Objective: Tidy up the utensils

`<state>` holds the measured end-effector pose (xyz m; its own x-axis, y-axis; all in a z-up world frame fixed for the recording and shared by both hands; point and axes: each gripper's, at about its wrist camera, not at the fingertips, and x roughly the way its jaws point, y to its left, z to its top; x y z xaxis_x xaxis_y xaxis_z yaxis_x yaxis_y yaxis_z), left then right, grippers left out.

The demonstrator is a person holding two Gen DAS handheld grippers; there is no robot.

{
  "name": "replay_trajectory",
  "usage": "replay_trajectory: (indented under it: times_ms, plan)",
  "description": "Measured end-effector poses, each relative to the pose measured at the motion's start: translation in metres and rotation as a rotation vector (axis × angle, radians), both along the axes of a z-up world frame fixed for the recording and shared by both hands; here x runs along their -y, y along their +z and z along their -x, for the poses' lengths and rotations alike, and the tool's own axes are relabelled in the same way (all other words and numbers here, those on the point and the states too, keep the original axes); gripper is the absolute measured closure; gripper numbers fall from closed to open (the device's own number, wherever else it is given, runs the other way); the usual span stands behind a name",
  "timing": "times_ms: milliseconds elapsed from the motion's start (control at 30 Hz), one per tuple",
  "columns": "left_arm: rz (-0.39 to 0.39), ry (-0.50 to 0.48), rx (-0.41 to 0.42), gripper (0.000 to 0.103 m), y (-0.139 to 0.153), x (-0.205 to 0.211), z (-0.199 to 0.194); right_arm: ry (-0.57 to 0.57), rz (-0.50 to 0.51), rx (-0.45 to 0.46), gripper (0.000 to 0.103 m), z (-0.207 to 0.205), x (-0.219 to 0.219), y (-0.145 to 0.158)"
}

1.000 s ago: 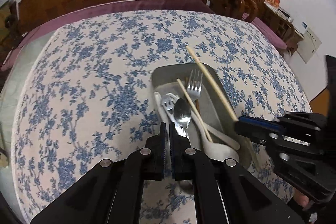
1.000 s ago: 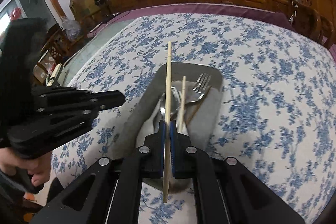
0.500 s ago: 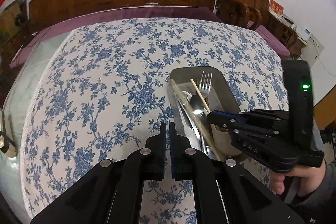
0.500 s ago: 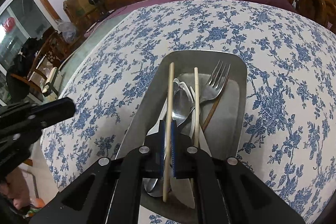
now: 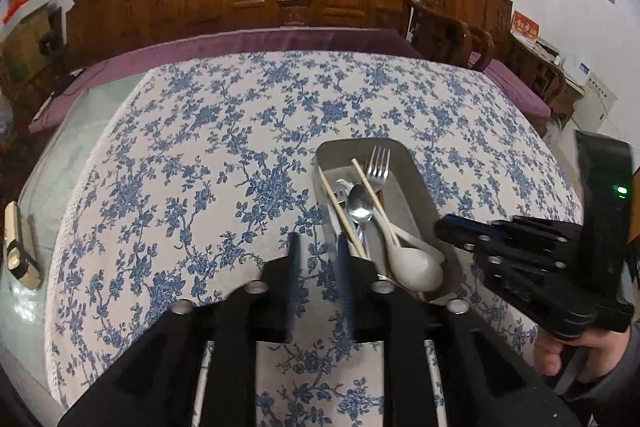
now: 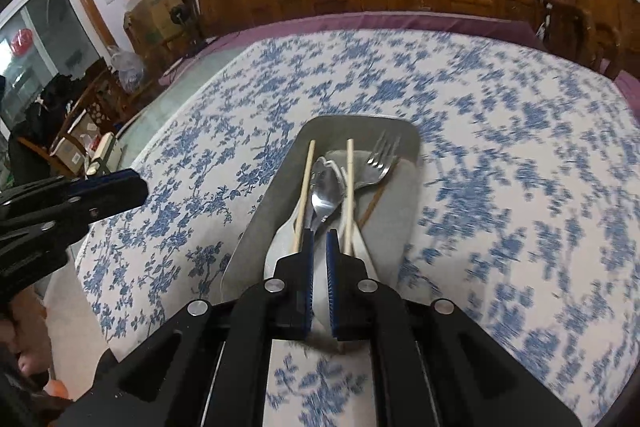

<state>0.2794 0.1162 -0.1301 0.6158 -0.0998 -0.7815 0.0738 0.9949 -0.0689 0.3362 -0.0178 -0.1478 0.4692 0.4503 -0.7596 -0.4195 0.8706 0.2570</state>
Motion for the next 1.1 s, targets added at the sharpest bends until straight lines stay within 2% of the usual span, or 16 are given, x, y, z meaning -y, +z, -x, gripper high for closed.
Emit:
replay_trajectory:
  times_ms: [67, 133, 167, 200, 267, 400, 467, 567, 667, 867, 1100]
  plan:
    - [-0.005, -0.001, 0.014, 0.077, 0.005, 0.007, 0.008, -0.013, 0.002, 0.024, 0.093, 0.013, 0.013, 0.010]
    - [-0.006, 0.000, 0.032, 0.069, 0.010, 0.014, 0.017, -0.031, 0.004, 0.049, 0.074, 0.026, 0.027, 0.020]
    - [-0.008, 0.002, 0.038, 0.063, 0.012, 0.017, 0.021, -0.044, 0.007, 0.063, 0.061, 0.033, 0.034, 0.025]
    - [-0.009, 0.000, 0.047, 0.060, 0.015, 0.023, 0.026, -0.053, 0.007, 0.075, 0.054, 0.039, 0.039, 0.029]
    - [-0.014, -0.008, 0.066, 0.045, 0.021, 0.032, 0.036, -0.076, 0.006, 0.106, 0.046, 0.056, 0.054, 0.041]
    - [-0.016, -0.016, 0.097, 0.044, 0.030, 0.051, 0.056, -0.112, 0.014, 0.145, 0.027, 0.080, 0.076, 0.056]
    - [-0.021, -0.006, 0.121, 0.014, 0.033, 0.058, 0.066, -0.133, 0.018, 0.168, 0.018, 0.094, 0.088, 0.063]
    - [-0.005, -0.008, 0.149, 0.013, 0.036, 0.067, 0.081, -0.162, 0.018, 0.210, 0.004, 0.115, 0.103, 0.073]
    - [-0.006, 0.004, 0.164, 0.008, 0.039, 0.077, 0.094, -0.192, 0.027, 0.231, 0.002, 0.132, 0.115, 0.081]
    - [-0.029, 0.020, 0.183, 0.008, 0.053, 0.089, 0.113, -0.239, 0.020, 0.271, 0.002, 0.158, 0.134, 0.096]
    - [-0.041, 0.030, 0.272, 0.008, 0.094, 0.096, 0.134, -0.263, 0.017, 0.346, 0.002, 0.178, 0.145, 0.132]
